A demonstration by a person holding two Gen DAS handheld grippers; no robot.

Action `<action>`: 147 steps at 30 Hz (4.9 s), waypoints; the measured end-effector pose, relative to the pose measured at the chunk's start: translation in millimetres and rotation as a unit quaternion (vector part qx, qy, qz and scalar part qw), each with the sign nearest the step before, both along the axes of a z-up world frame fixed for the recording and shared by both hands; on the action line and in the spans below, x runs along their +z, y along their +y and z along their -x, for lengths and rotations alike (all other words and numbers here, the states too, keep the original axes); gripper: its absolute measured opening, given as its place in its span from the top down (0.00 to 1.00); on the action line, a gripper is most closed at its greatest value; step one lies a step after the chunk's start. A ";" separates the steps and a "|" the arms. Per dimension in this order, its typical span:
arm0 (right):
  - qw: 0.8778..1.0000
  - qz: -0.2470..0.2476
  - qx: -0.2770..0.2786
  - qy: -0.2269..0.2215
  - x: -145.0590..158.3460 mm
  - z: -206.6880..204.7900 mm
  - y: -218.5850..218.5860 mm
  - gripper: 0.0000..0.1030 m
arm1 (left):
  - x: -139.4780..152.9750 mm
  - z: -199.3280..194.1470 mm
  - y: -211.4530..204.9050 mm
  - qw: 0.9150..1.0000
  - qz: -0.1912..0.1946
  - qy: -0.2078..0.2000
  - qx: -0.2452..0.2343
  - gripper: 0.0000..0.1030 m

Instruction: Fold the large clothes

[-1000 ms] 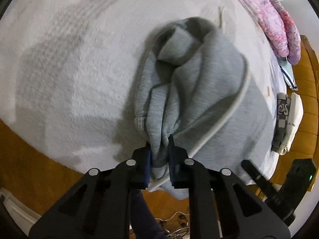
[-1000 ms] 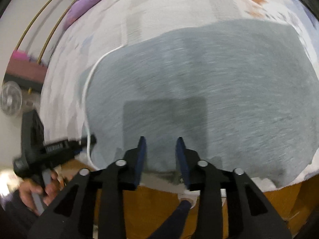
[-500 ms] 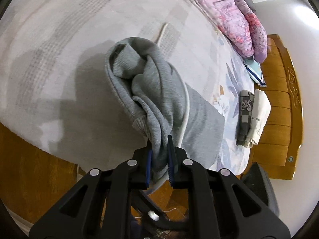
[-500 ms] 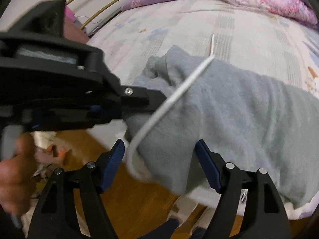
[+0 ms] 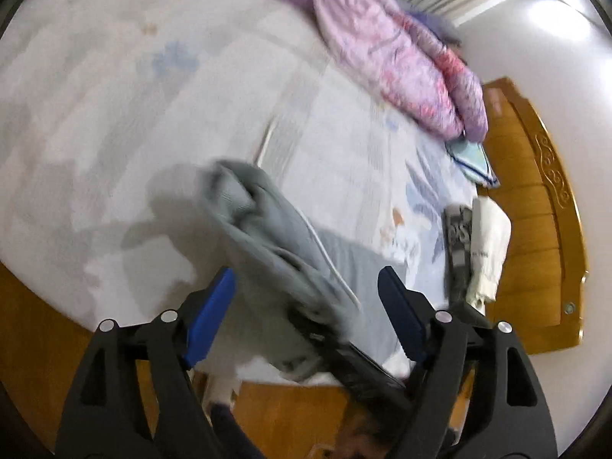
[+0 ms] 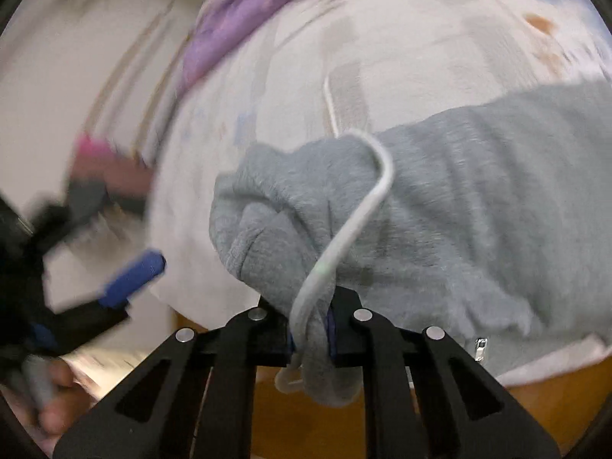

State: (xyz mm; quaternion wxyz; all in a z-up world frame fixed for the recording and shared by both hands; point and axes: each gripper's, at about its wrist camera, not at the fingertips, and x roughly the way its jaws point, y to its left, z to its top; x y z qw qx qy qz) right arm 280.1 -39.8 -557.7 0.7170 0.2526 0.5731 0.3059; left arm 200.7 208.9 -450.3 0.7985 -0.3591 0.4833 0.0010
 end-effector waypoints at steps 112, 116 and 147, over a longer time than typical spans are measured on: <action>0.914 -0.138 -0.368 0.098 6.4 -22.5 -257.1 0.77 | -73.4 -108.1 -215.3 0.971 0.100 0.102 -0.191 0.65; 0.938 -0.102 -0.327 0.049 63.1 -36.5 -240.8 0.78 | -32.3 -114.3 -203.7 0.973 0.106 0.076 -0.190 0.65; 0.959 -0.115 -0.237 -0.102 248.1 -266.9 -469.5 0.78 | 165.6 -275.8 -471.6 0.958 0.089 -0.123 -0.243 0.65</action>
